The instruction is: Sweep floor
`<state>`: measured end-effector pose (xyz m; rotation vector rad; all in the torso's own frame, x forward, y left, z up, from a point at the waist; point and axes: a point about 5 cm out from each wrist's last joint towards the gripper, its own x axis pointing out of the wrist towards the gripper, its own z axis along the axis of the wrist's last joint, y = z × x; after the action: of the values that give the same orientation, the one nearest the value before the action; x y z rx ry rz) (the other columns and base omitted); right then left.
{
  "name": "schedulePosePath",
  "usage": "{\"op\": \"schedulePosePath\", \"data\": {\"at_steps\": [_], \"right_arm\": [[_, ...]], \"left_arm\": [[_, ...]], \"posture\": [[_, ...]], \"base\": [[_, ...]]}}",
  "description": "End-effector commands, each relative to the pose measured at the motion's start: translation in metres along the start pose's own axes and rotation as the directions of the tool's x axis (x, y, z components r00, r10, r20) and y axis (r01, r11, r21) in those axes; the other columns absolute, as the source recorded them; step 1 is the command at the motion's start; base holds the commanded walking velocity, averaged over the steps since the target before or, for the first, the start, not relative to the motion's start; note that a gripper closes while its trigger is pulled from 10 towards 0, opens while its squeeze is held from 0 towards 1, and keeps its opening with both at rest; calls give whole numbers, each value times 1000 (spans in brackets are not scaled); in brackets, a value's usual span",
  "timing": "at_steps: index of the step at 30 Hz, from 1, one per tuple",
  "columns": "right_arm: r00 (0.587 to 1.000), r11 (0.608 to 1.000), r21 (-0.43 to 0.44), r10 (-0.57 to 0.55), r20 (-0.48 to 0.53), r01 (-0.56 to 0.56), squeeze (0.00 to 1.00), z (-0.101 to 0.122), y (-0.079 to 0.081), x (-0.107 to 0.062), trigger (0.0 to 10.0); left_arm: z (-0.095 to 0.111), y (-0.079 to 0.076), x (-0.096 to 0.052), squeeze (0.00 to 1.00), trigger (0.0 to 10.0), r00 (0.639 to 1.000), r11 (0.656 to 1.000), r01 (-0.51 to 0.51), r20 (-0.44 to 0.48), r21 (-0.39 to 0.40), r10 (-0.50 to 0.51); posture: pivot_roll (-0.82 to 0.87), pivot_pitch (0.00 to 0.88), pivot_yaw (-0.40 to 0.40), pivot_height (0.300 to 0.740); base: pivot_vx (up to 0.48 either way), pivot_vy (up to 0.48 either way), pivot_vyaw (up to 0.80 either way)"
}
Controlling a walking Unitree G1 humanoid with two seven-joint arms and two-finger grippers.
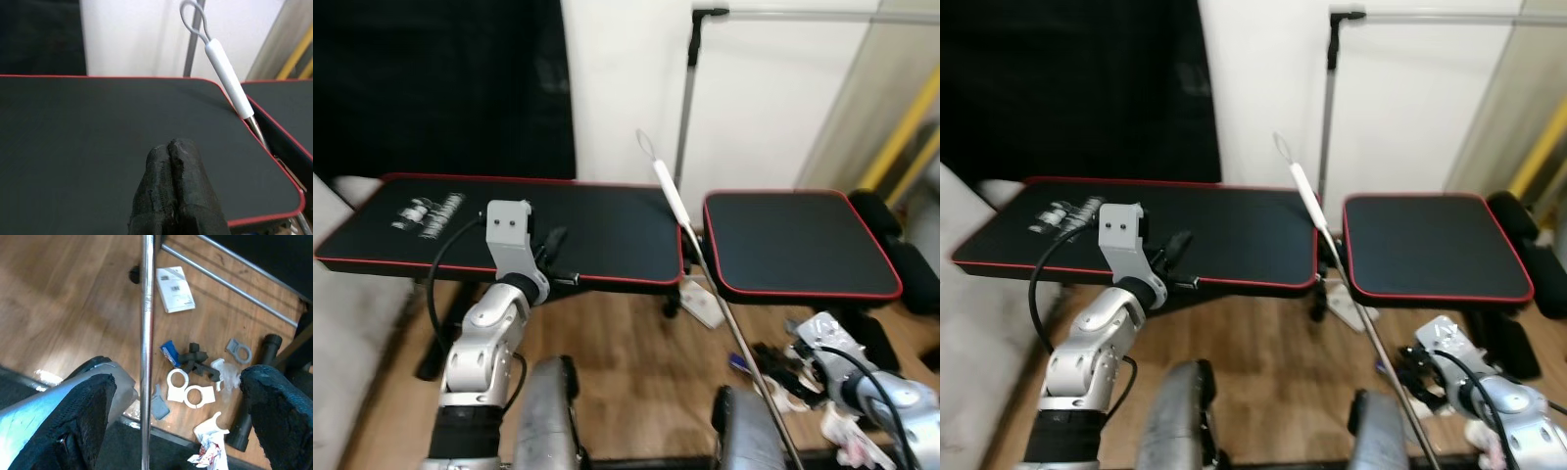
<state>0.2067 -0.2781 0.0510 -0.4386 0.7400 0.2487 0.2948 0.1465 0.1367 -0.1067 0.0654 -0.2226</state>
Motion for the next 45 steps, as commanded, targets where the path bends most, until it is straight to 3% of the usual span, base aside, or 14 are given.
{"op": "schedulePosePath", "data": {"at_steps": [1,4,16,22,28,32,36,41,45], "right_arm": [[1000,1000,12,-17,24,17,0,3,-2,2,10000],[996,997,74,-36,78,30,0,11,-1,13,10000],[985,989,146,3,174,-29,0,26,5,31,10000],[977,995,55,65,201,-78,0,27,14,39,10000],[975,998,17,58,213,-63,0,25,15,42,10000],[963,999,-12,37,265,-36,0,27,16,49,10000],[956,998,-40,57,288,-47,0,29,19,51,10000],[958,982,-187,84,274,-32,0,36,25,62,10000],[963,978,-209,64,263,-8,0,36,24,67,10000]], "left_arm": [[-1,-1,0,0,10000,1000,1000,9,-13,-3,-9],[0,-1,-1,0,10000,1000,1000,24,-10,6,-24],[5,-3,-3,0,10000,999,998,53,1,28,-53],[27,6,-1,0,10000,996,997,61,58,45,-64],[42,14,1,0,10000,994,997,52,92,54,-57],[64,25,2,0,10000,989,995,54,133,85,-65],[67,29,1,0,10000,989,994,52,134,97,-65],[72,42,-2,0,10000,992,990,25,122,140,-43],[74,46,-4,0,10000,993,990,15,117,143,-32]], "posture": [[22,0,-26,500],[28,0,-25,490],[43,0,-21,475],[64,7,-14,475],[72,11,-6,475],[91,22,11,475],[96,26,16,475],[121,52,21,475],[134,73,19,475]], "base": [[0,0,0],[0,0,0],[0,0,0],[0,0,0],[0,0,0],[0,0,0],[0,0,0],[0,0,0],[0,0,0]]}}
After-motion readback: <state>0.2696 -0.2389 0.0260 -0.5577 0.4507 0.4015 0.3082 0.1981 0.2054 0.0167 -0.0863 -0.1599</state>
